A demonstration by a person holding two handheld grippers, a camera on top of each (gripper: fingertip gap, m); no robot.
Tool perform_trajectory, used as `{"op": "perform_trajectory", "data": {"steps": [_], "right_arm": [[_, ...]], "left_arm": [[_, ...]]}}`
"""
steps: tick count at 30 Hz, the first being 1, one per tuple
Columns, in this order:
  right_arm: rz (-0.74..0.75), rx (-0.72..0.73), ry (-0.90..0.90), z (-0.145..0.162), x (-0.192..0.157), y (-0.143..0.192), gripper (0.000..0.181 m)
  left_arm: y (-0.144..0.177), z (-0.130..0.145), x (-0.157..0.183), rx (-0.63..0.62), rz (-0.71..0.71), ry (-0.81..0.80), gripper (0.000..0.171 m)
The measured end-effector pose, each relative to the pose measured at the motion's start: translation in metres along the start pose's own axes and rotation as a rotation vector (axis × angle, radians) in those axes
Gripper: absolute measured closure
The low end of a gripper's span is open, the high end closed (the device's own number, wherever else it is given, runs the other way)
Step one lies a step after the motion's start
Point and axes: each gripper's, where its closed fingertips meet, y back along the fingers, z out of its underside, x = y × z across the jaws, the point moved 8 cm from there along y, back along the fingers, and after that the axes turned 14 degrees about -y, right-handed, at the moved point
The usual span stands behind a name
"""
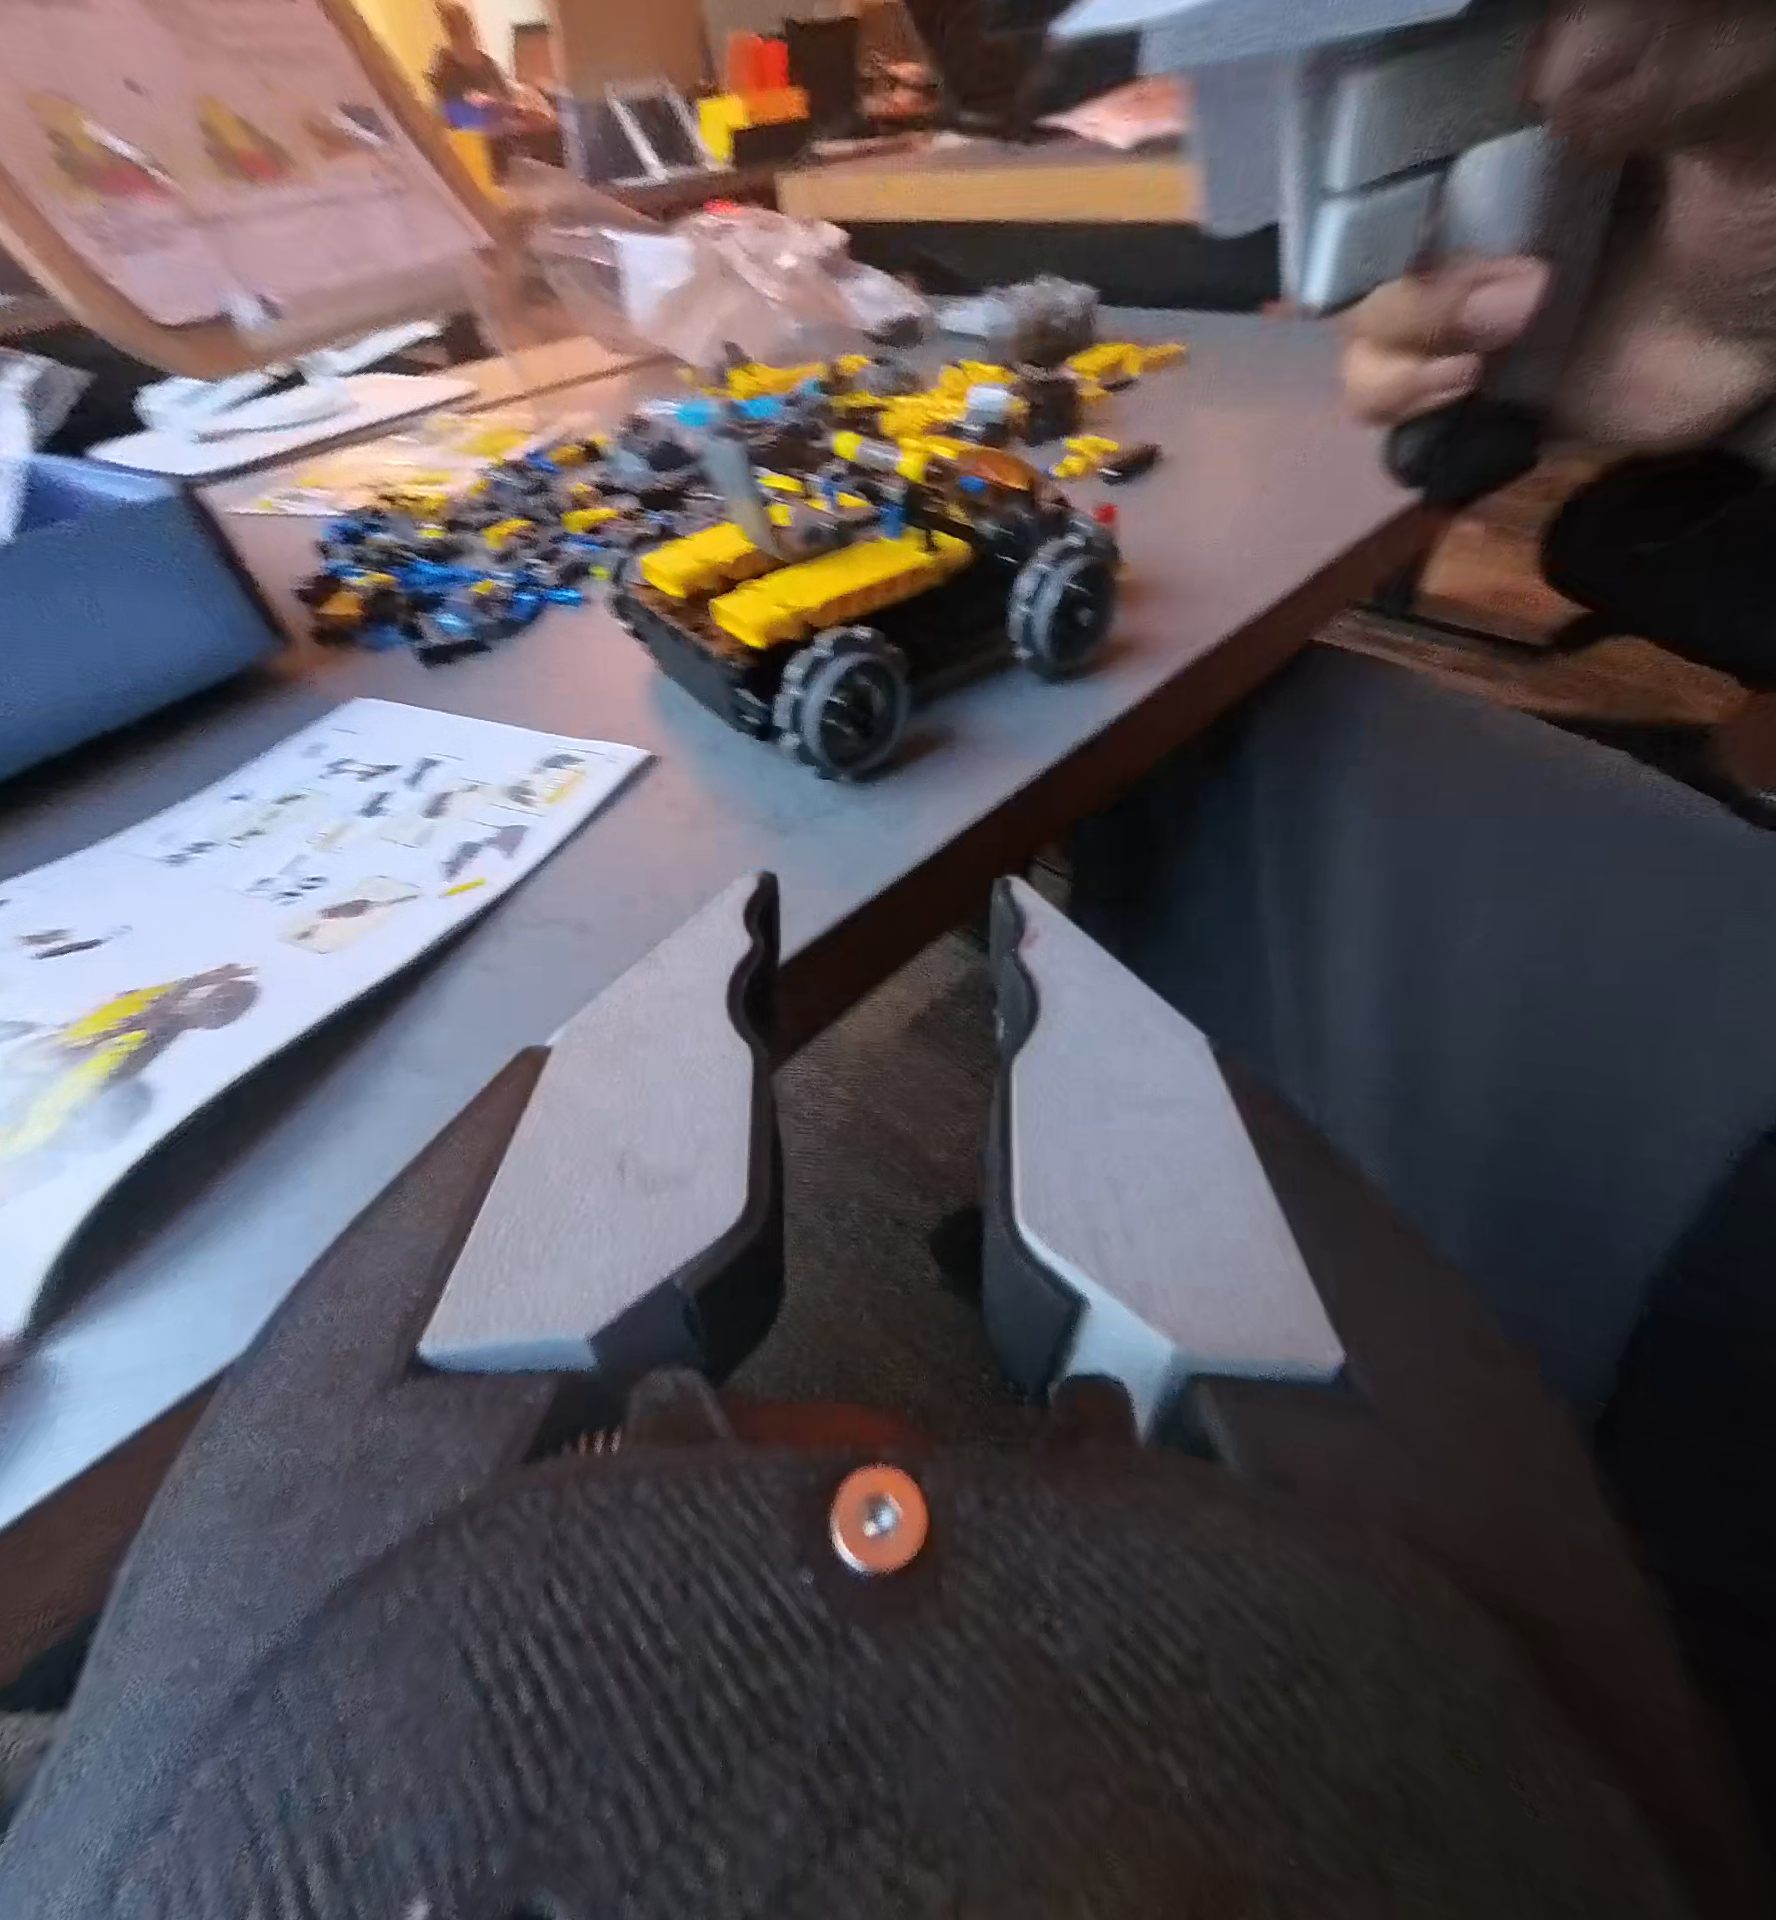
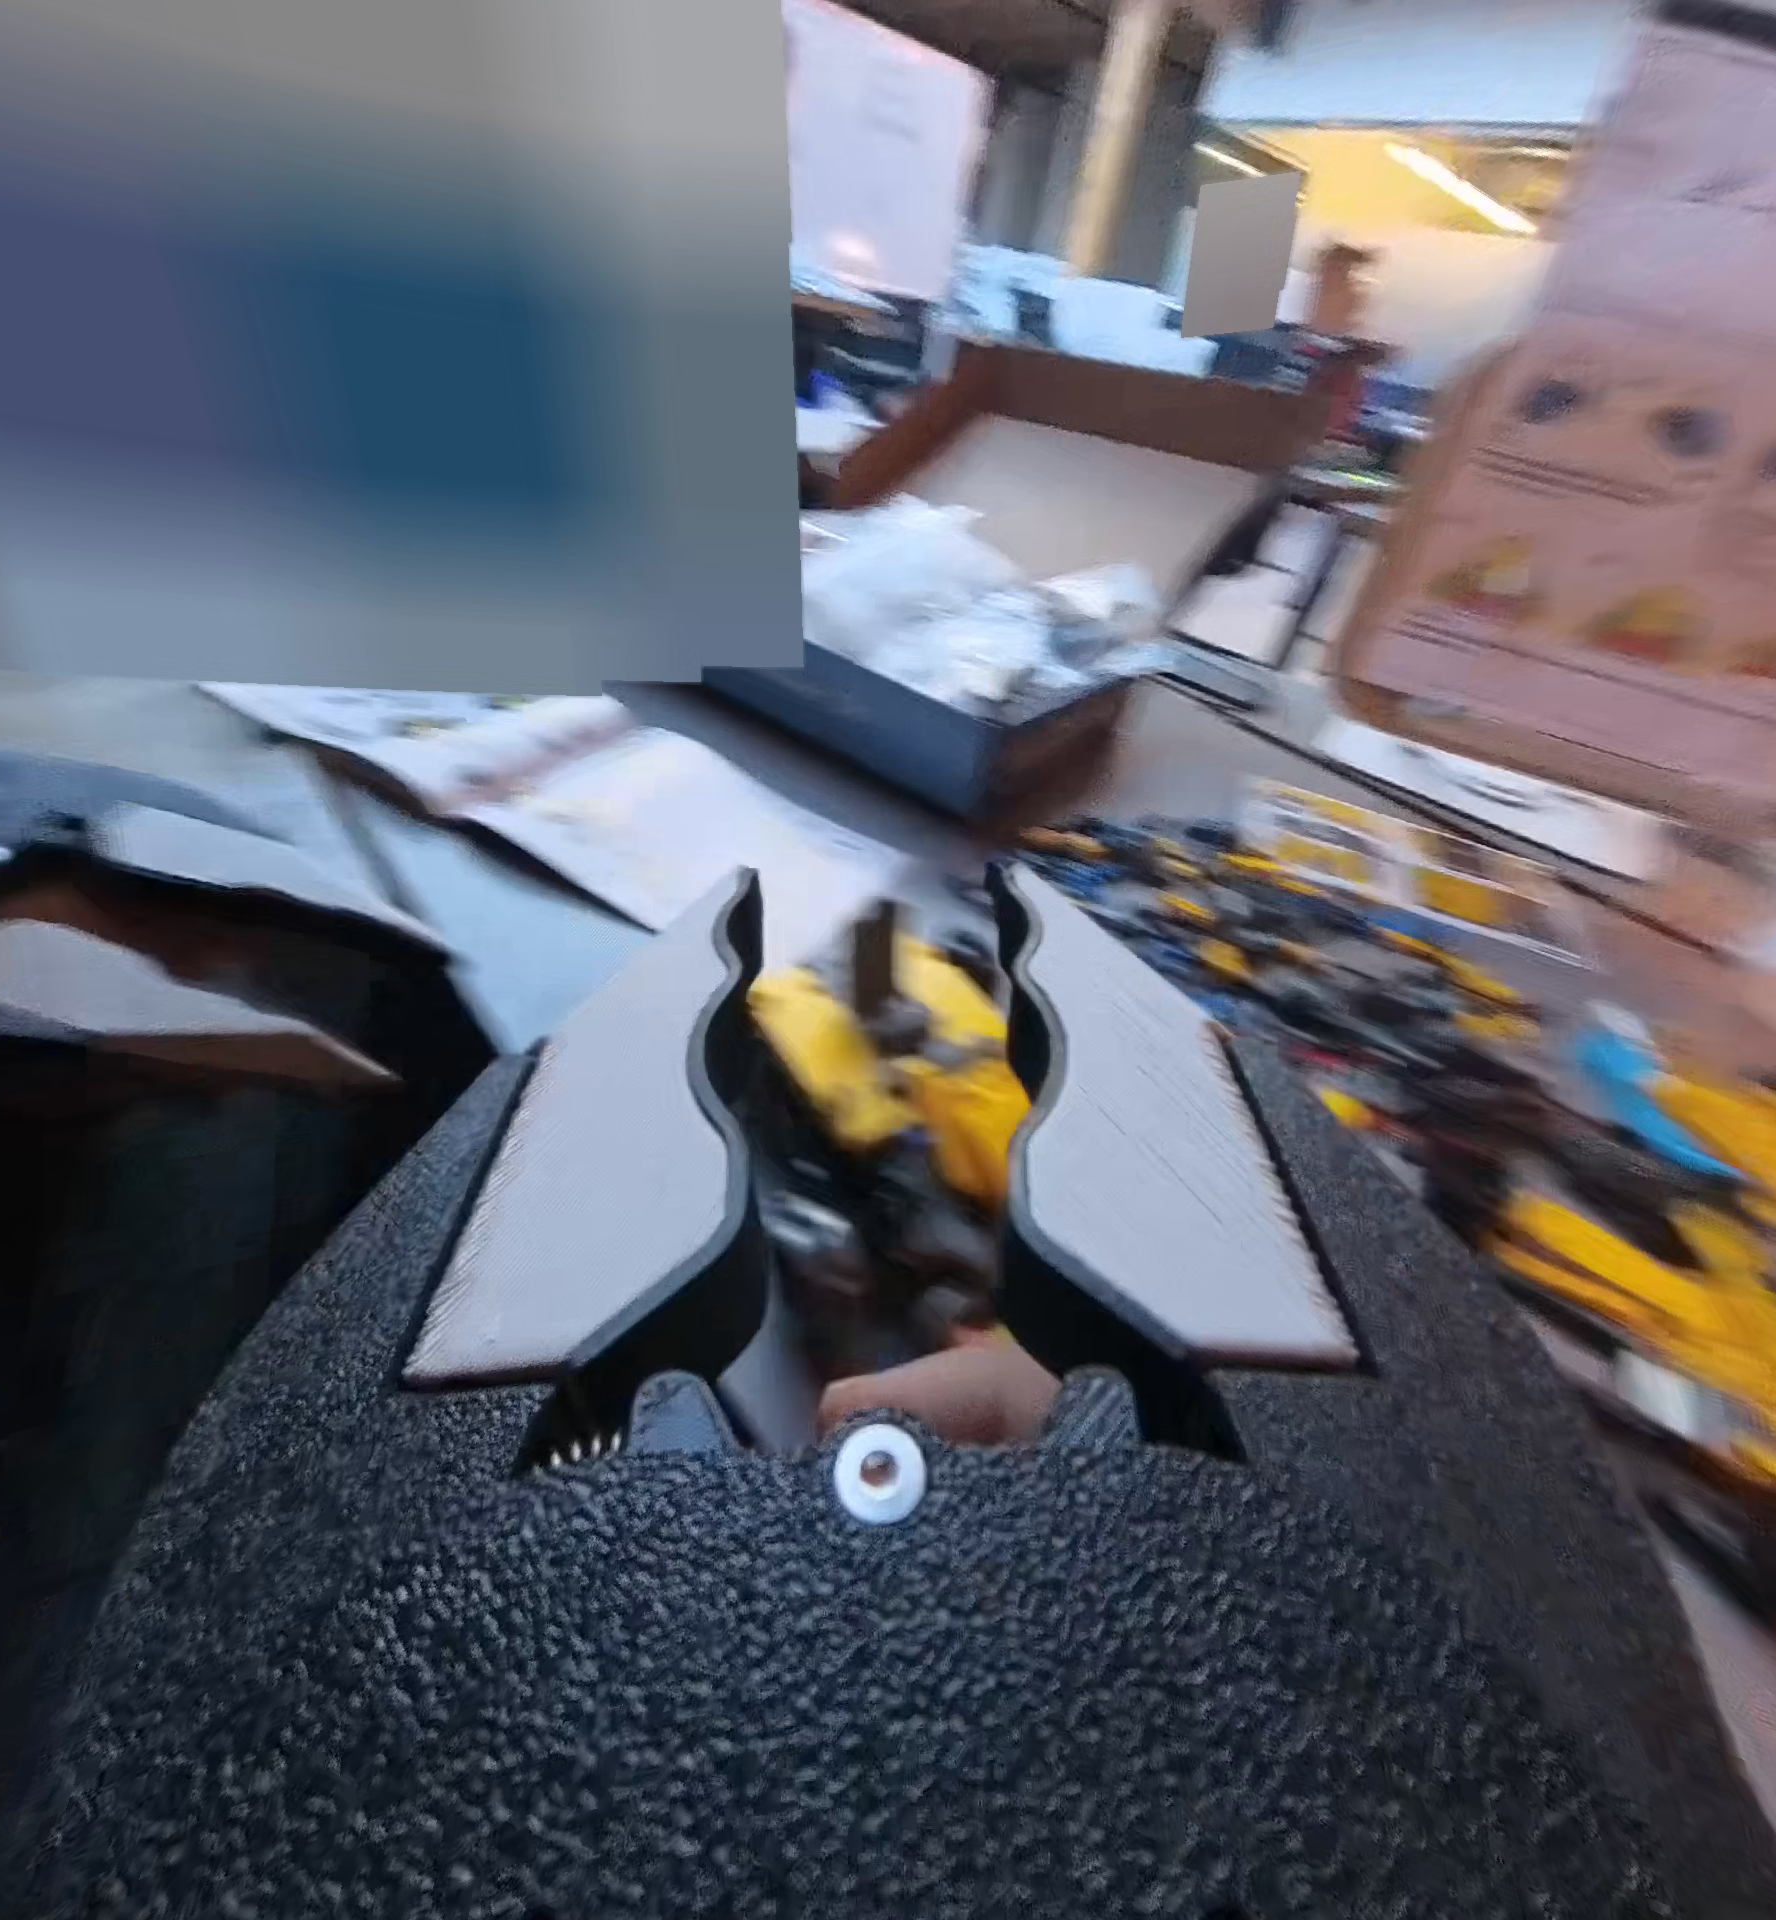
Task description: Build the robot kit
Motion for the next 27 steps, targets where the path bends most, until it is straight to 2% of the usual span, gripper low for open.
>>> {"op": "perform_trajectory", "data": {"steps": [1,4,7,10,13,17,22,27], "right_arm": [[0.091,-0.014,0.017,-0.004,0.021,0.009,0.129],[0.344,-0.116,-0.030,0.000,0.085,0.038,0.127],[0.469,-0.280,-0.200,0.025,0.126,0.062,0.118],[0.433,-0.371,-0.309,0.043,0.122,0.075,0.126],[0.474,-0.361,-0.259,0.054,0.115,0.077,0.132],[0.529,-0.335,-0.222,0.052,0.128,0.066,0.130],[0.606,-0.318,-0.199,0.041,0.162,0.067,0.132],[0.540,-0.335,-0.320,0.052,0.168,0.079,0.135]], "left_arm": [[0.001,0.000,-0.006,0.002,-0.029,0.009,0.133],[0.000,0.004,-0.017,-0.013,-0.056,0.052,0.133],[-0.003,0.007,-0.022,-0.028,-0.051,0.087,0.133],[-0.002,0.003,-0.033,-0.026,-0.109,0.086,0.132],[0.000,0.002,-0.045,-0.015,-0.163,0.140,0.132],[-0.009,0.011,-0.041,-0.075,-0.114,0.186,0.133],[-0.016,0.010,-0.030,-0.081,-0.067,0.160,0.132],[-0.018,0.009,-0.027,-0.093,-0.068,0.138,0.132]]}}
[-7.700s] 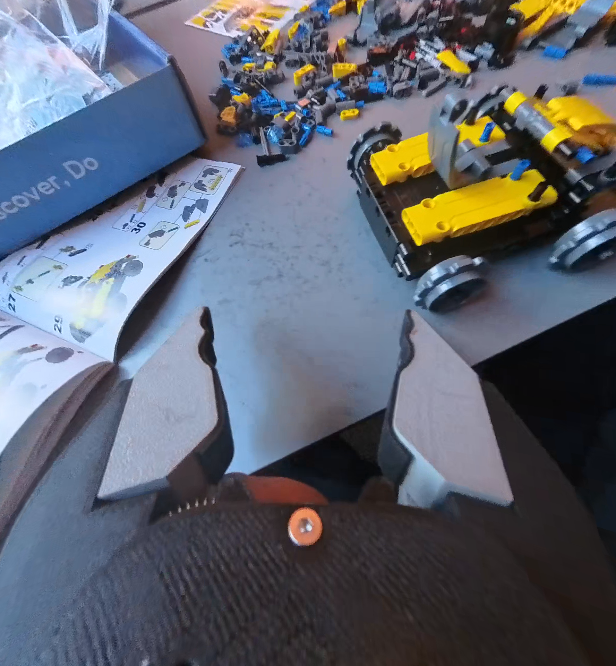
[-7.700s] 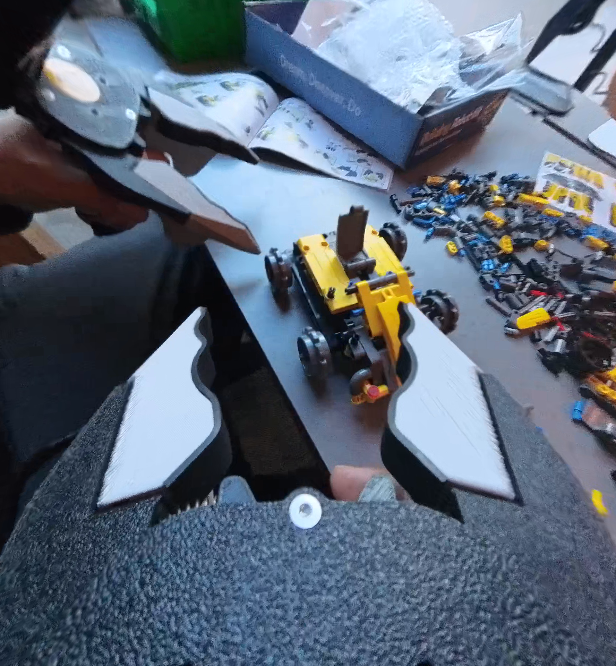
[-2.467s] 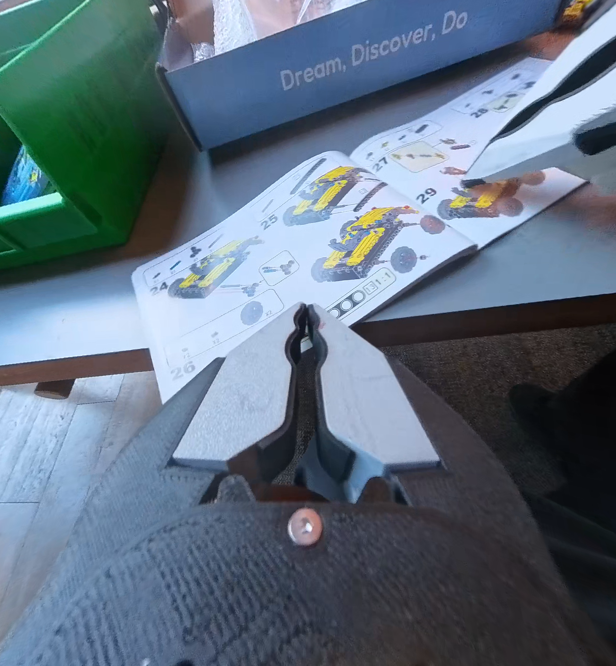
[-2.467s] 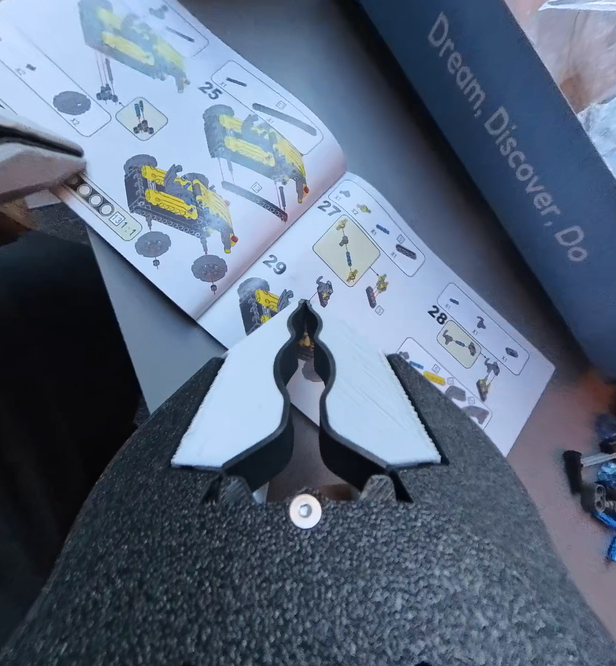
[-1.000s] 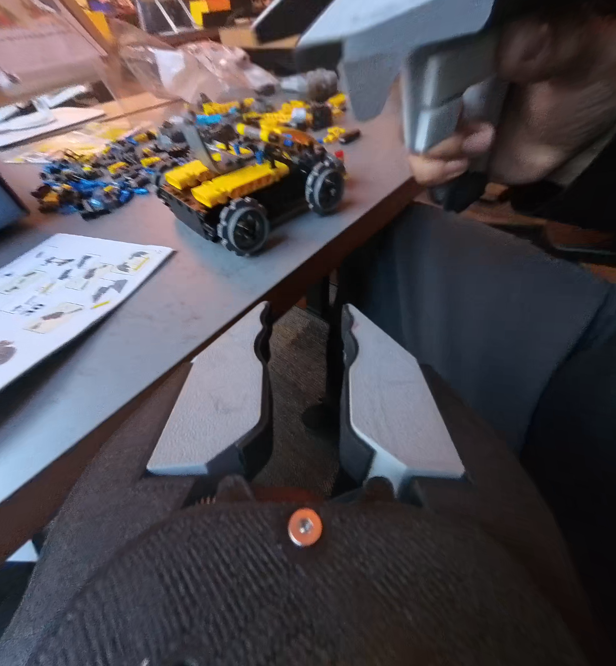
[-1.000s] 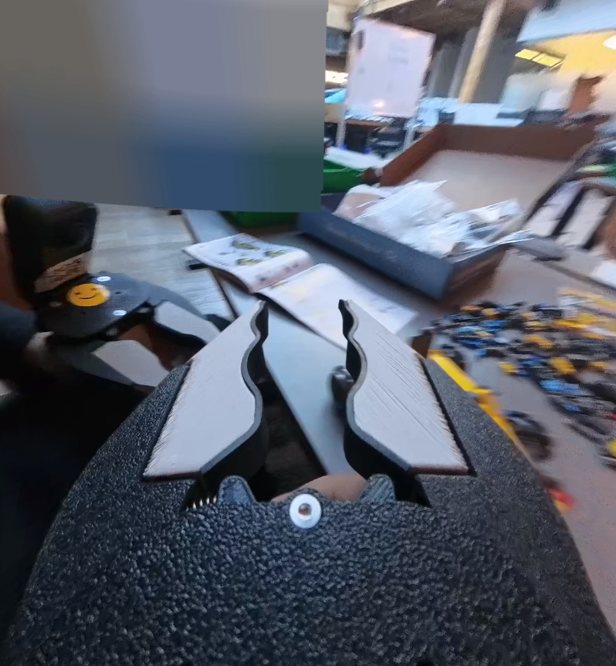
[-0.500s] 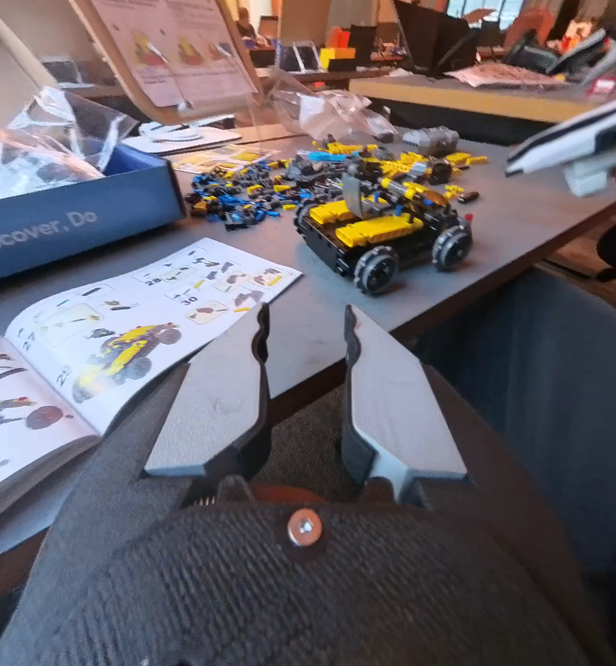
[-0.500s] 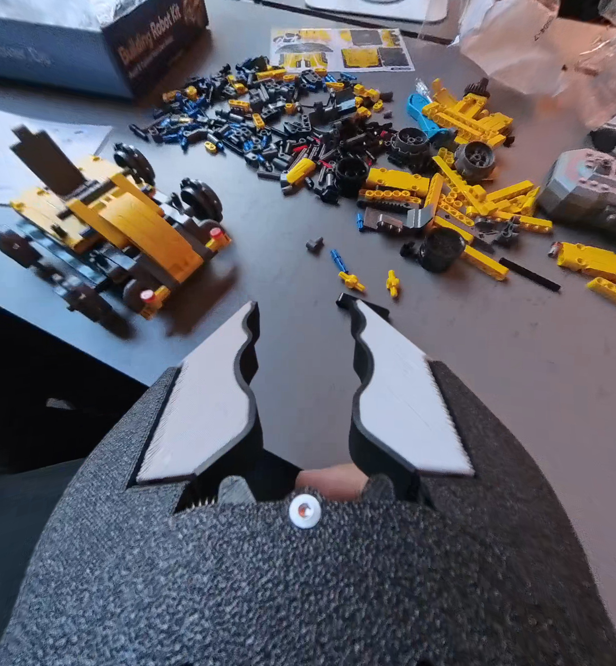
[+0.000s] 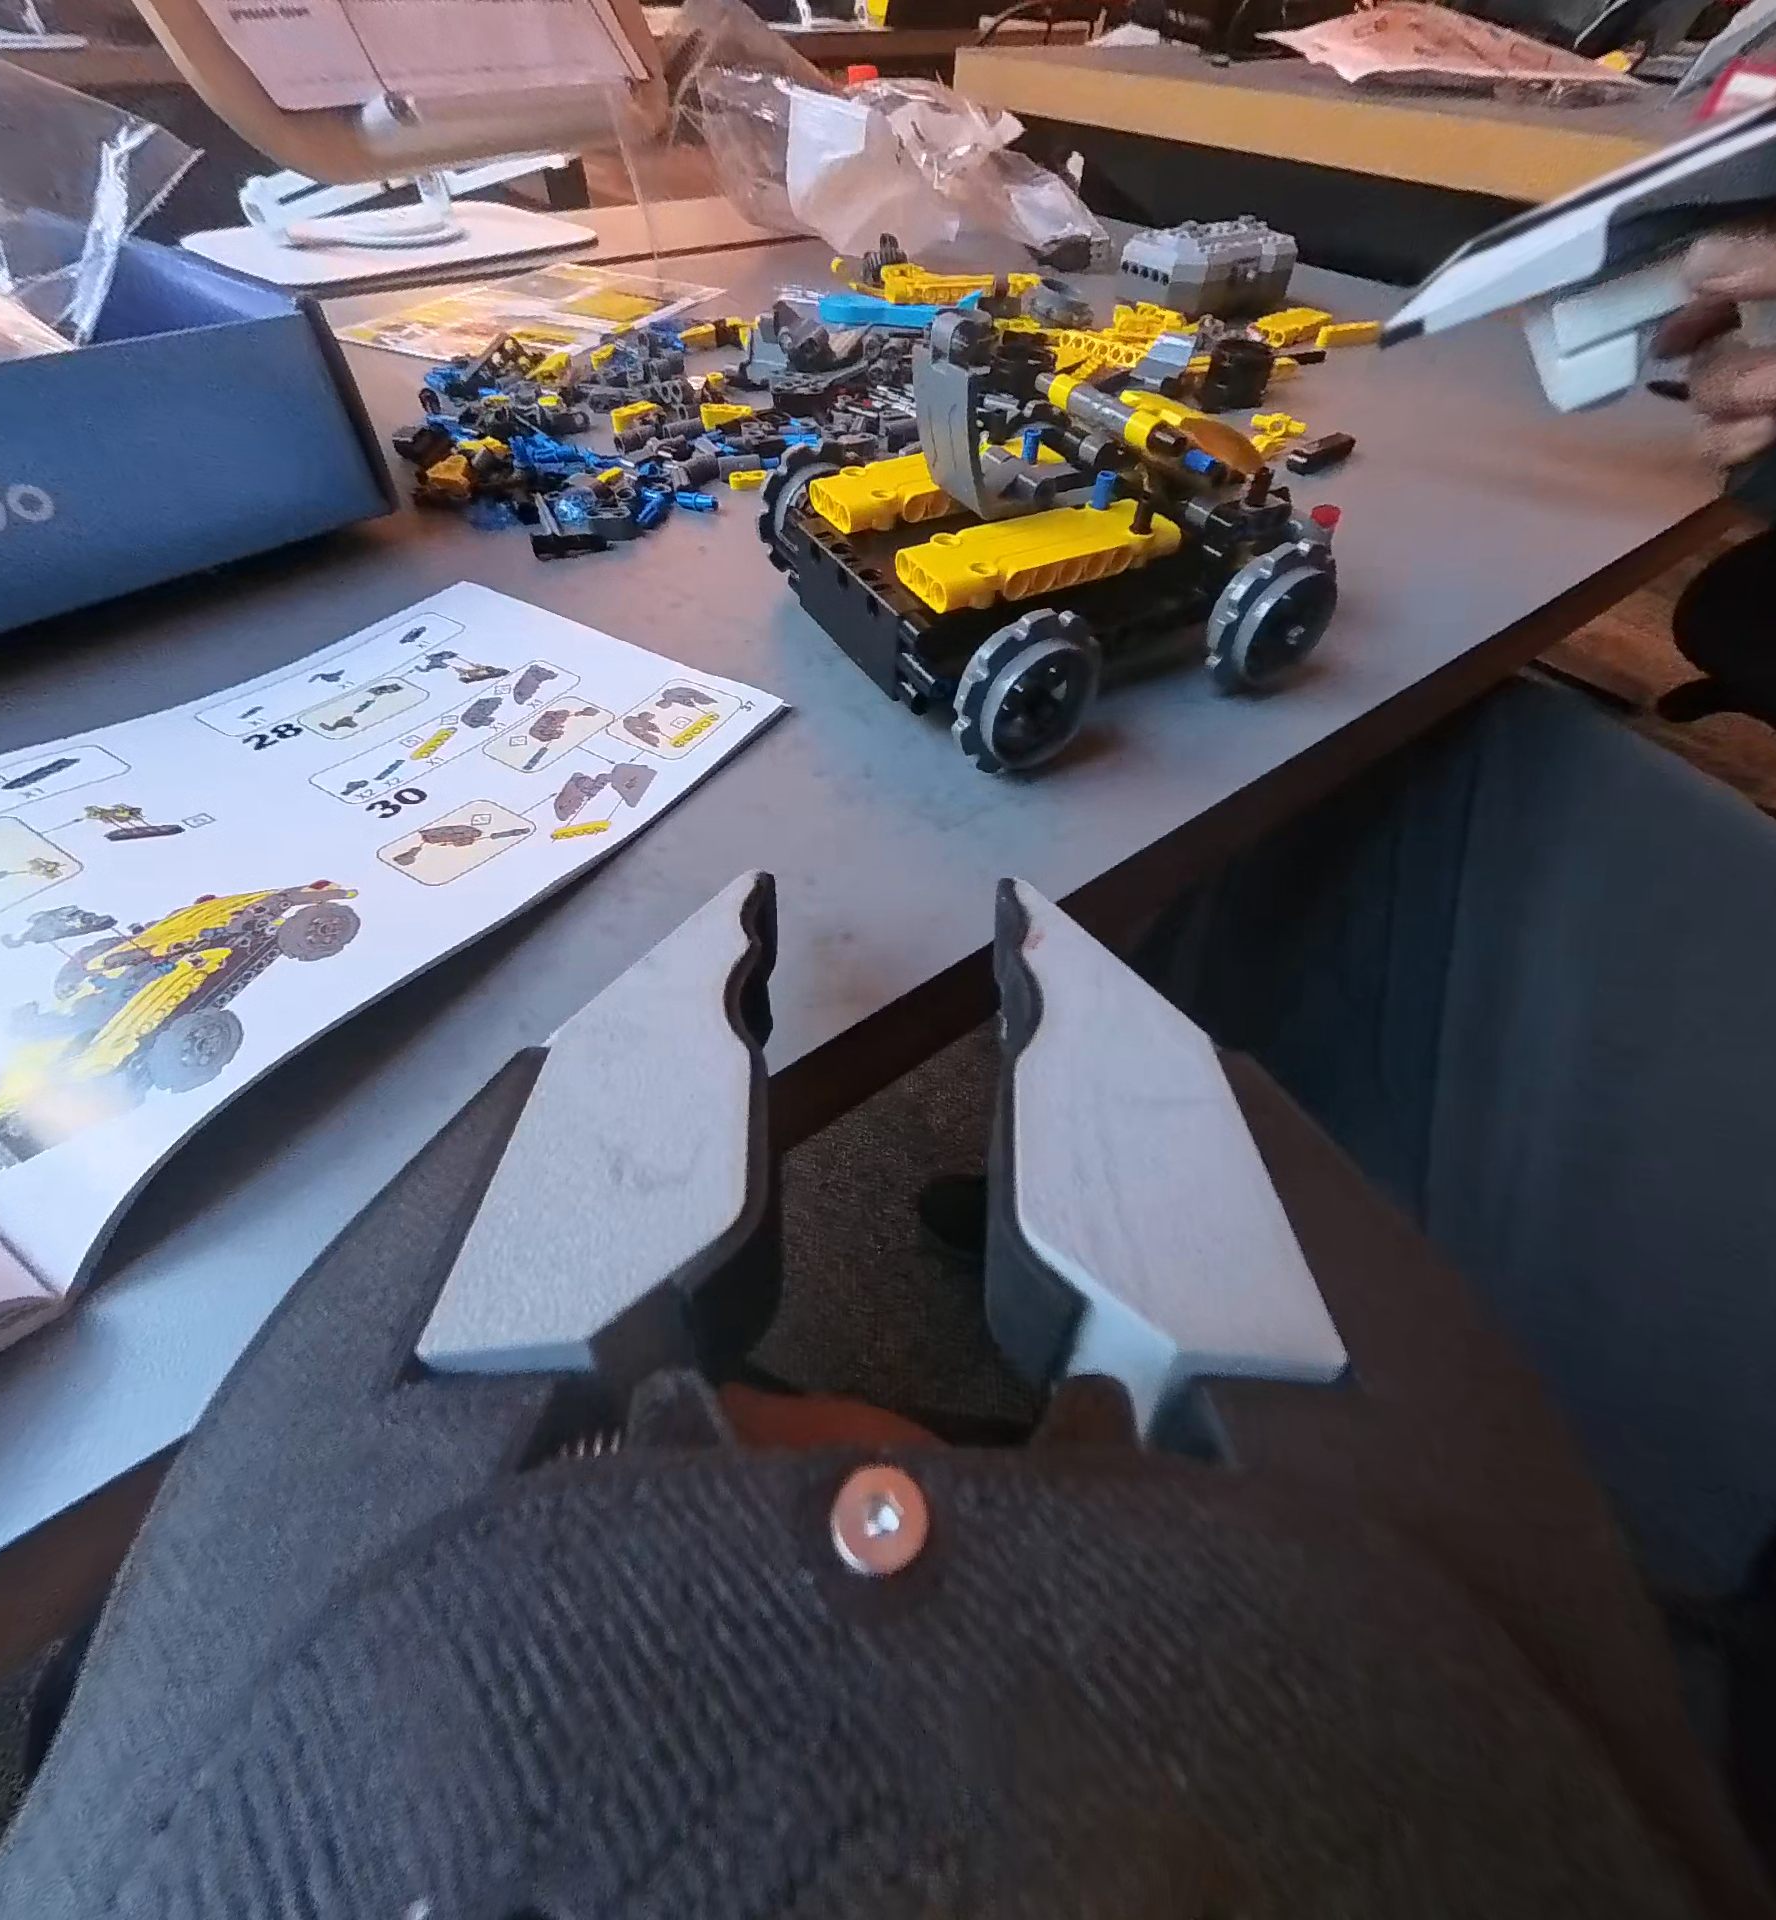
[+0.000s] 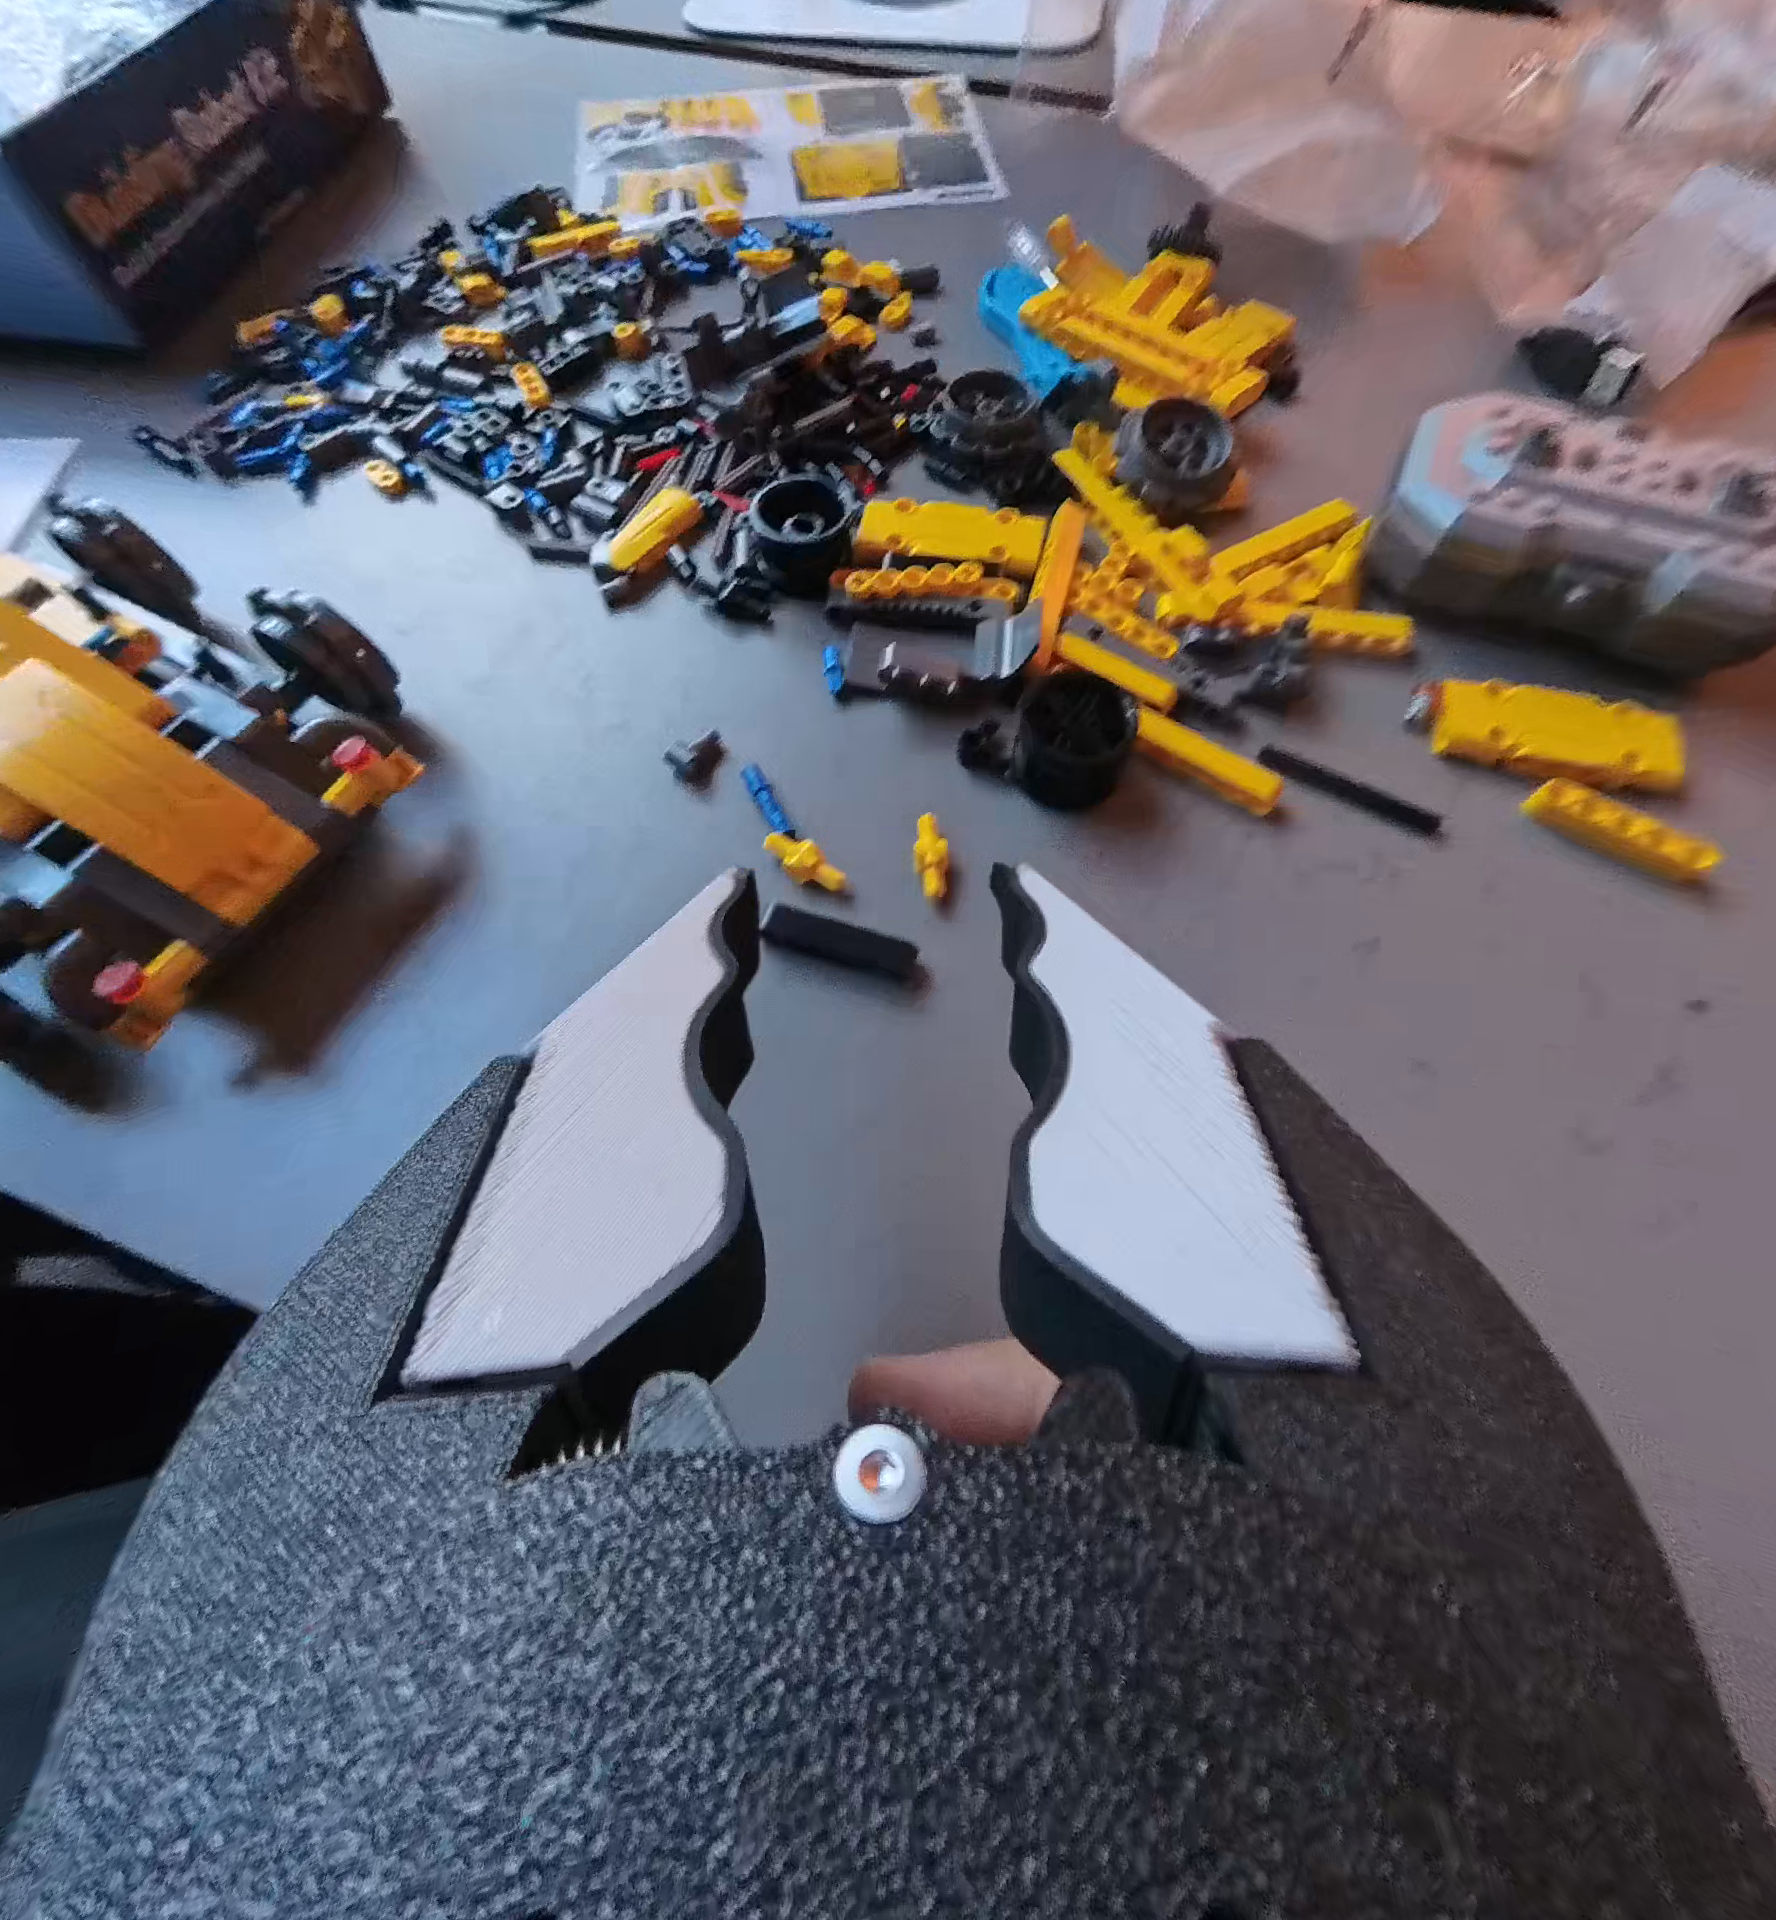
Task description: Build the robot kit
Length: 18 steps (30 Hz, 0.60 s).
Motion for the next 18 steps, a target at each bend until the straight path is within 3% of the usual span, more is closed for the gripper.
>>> {"op": "perform_trajectory", "data": {"steps": [6,9,12,15,16,18], "right_arm": [[-0.083,-0.067,0.047,0.018,-0.023,-0.001,0.136],[-0.322,-0.100,0.098,0.009,-0.063,0.004,0.138],[-0.471,-0.042,0.198,-0.013,-0.101,0.012,0.136],[-0.743,-0.110,0.345,-0.009,-0.146,0.031,0.136],[-0.794,-0.156,0.410,-0.002,-0.156,0.036,0.137],[-0.737,-0.213,0.513,0.009,-0.158,0.036,0.136]], "left_arm": [[-0.005,0.002,-0.002,-0.012,-0.007,0.016,0.132],[-0.005,0.001,-0.002,-0.004,-0.002,0.019,0.132],[-0.006,0.001,-0.002,-0.001,0.007,0.030,0.132],[-0.006,0.003,-0.003,-0.005,0.015,0.042,0.132],[-0.006,0.003,-0.004,-0.005,0.016,0.045,0.132],[-0.005,0.003,-0.004,-0.004,0.018,0.045,0.132]]}}
